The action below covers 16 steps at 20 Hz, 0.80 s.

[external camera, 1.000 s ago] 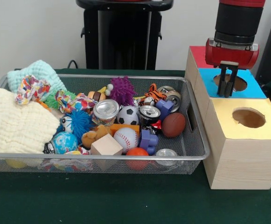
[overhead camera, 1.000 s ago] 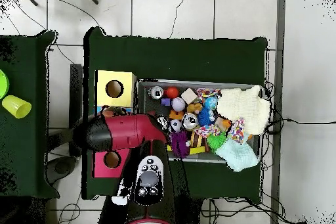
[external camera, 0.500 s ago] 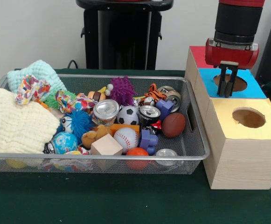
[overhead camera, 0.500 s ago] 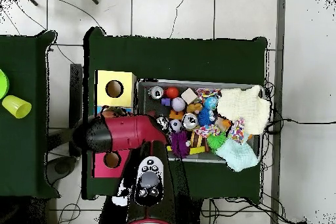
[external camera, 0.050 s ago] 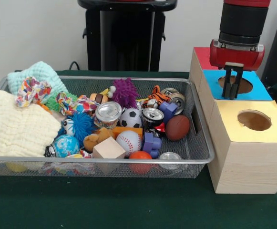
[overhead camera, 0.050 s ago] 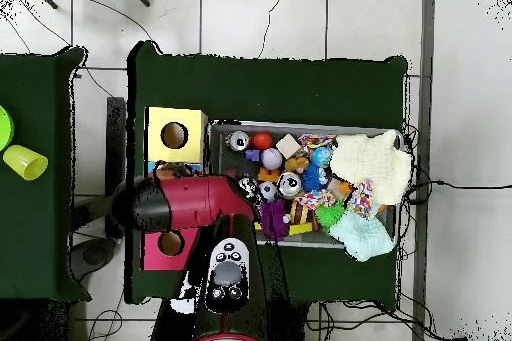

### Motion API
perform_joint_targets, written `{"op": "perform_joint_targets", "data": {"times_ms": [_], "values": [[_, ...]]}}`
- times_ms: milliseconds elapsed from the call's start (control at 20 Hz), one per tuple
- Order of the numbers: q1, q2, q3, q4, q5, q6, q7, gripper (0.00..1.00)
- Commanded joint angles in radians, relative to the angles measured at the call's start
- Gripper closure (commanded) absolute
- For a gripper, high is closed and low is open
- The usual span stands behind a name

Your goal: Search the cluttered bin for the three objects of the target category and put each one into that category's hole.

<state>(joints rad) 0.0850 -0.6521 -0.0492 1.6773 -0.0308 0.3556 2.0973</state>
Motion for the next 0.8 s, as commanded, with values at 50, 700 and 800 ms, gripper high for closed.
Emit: {"op": "perform_joint_targets", "data": {"times_ms": [50,700,800], "values": [[-0.047,0.046,0.066,0.070,-0.040,-0.011,0.045,1.00],[-0.093,-0.233,0.050,-0.014,0.028,0.444,-0.032,1.00],[-0.109,-0.286,0.061,-0.040,0.047,0.546,-0.034,1.00]]}}
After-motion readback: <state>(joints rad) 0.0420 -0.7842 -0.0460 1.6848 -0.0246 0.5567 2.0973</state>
